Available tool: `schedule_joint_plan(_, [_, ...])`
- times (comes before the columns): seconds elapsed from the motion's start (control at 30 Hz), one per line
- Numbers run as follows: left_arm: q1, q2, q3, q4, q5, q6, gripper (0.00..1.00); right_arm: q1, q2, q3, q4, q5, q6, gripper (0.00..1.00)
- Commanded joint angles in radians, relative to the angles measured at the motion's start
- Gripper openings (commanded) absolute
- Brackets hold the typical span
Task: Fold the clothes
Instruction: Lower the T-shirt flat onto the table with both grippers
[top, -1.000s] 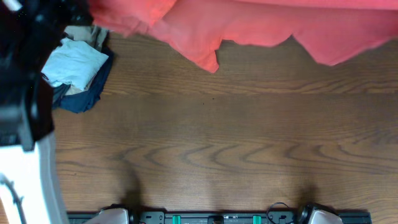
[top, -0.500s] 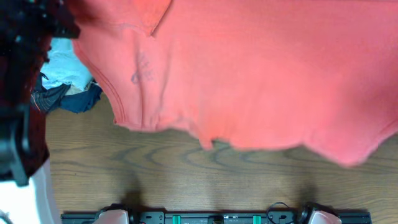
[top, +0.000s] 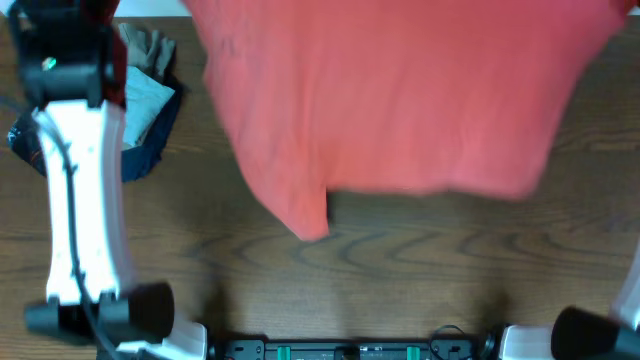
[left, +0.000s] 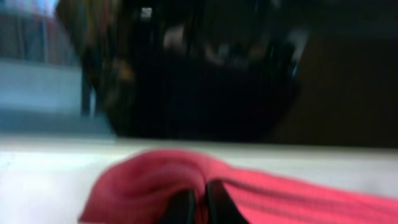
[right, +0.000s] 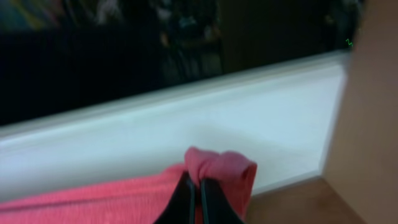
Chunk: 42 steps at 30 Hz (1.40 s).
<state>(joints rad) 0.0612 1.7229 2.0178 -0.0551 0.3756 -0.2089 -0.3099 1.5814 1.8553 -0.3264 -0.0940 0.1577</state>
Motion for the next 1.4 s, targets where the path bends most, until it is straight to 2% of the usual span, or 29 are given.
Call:
schedule_joint_plan(0.0, [0.033,0.060,0.016,0.166,-0.104,-0.040,0.06,-0.017,0.042,0.006,0.133,0.060,0.045,0.01])
schedule_joint_plan(0.1, [0.033,0.098,0.016,0.358,-0.107,-0.040,0.06,-0.016,0.048,0.006,0.317,0.060,0.077,0.01])
schedule_joint_plan(0.23, [0.034,0.104,0.016,0.499,-0.161,-0.039,0.06,-0.019,0.040,0.009,0.436,0.082,0.072,0.01])
schedule_joint_plan(0.33, [0.041,0.092,0.016,0.532,-0.163,-0.039,0.06,-0.019,0.025,0.009,0.396,0.117,0.043,0.01])
schedule_joint_plan(0.4, [0.040,0.082,0.016,0.475,-0.137,-0.039,0.06,-0.019,0.017,0.009,0.302,0.157,-0.006,0.01])
schedule_joint_plan(0.47, [0.040,0.075,0.016,0.352,-0.092,-0.039,0.06,-0.019,0.016,0.009,0.176,0.203,-0.011,0.01])
schedule_joint_plan(0.6, [0.038,0.073,0.016,-0.051,0.026,-0.039,0.06,-0.019,0.027,0.009,-0.153,0.288,-0.058,0.01])
schedule_joint_plan(0.67, [0.037,0.074,0.015,-0.314,0.036,-0.039,0.07,-0.019,0.039,0.009,-0.349,0.355,-0.063,0.01])
schedule_joint_plan(0.77, [0.038,0.076,0.002,-0.618,0.035,-0.031,0.06,-0.023,0.063,0.007,-0.571,0.444,-0.062,0.01])
schedule_joint_plan(0.9, [0.039,0.076,-0.029,-0.887,0.035,0.000,0.06,-0.031,0.105,0.005,-0.790,0.463,-0.061,0.01])
schedule_joint_plan(1.13, [0.039,0.076,-0.071,-1.163,0.032,0.079,0.06,-0.032,0.175,-0.012,-1.095,0.461,-0.017,0.01])
schedule_joint_plan(1.37, [0.039,0.076,-0.117,-1.405,-0.009,0.115,0.06,-0.032,0.213,-0.055,-1.262,0.457,0.091,0.01])
